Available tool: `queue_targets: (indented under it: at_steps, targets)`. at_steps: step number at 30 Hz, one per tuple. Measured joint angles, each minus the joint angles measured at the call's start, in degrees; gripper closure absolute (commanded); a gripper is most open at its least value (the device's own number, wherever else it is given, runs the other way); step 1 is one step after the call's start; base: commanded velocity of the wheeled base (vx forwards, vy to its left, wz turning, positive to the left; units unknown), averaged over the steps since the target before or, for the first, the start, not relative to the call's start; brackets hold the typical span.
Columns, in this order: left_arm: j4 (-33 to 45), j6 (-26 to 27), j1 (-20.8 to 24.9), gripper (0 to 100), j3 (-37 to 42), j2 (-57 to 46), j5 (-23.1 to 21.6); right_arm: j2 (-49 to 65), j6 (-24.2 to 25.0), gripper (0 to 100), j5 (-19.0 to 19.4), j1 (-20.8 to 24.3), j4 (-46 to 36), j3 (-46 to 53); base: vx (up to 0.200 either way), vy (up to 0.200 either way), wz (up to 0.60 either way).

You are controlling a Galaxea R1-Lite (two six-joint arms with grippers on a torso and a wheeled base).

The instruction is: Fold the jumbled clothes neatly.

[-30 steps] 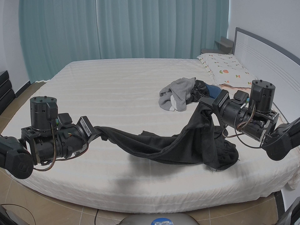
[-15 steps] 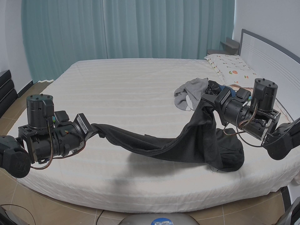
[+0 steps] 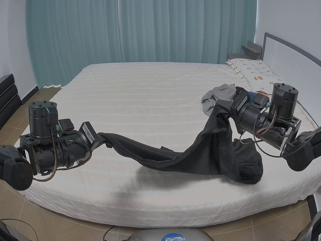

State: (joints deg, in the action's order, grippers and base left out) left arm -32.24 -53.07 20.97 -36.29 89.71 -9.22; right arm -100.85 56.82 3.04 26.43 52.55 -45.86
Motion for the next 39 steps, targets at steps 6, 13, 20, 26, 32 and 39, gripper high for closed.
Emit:
queue_targets:
  at_steps: [6,13,20,26,32,39]
  targets:
    - [0.1,0.0,-0.7,100,0.2,-0.7,0.1,0.4,-0.2,100,0.0,-0.1,0.0,0.8,0.0,0.2,0.0]
    - [0.1,0.1,-0.9,100,0.1,-1.0,0.1,0.6,-1.9,100,0.1,-0.2,-0.7,0.8,0.0,0.086,0.0]
    - [0.1,0.1,-0.6,100,1.1,-1.1,0.0,1.2,-2.8,100,-0.1,-0.6,-0.7,2.4,0.0,0.0,0.0]
    - [0.1,0.2,0.9,100,3.1,-1.4,0.5,3.2,-2.8,100,-0.1,-0.7,-0.7,5.0,-0.167,0.0,0.0]
    - [0.3,0.4,1.9,100,5.5,-3.3,0.9,6.8,-2.8,100,-0.1,-0.1,-0.9,8.6,-0.2,0.0,0.0]
    - [4.9,0.6,2.6,100,5.9,-9.4,1.0,13.8,-4.6,100,-0.9,0.0,-1.7,11.2,-0.114,0.0,0.0]
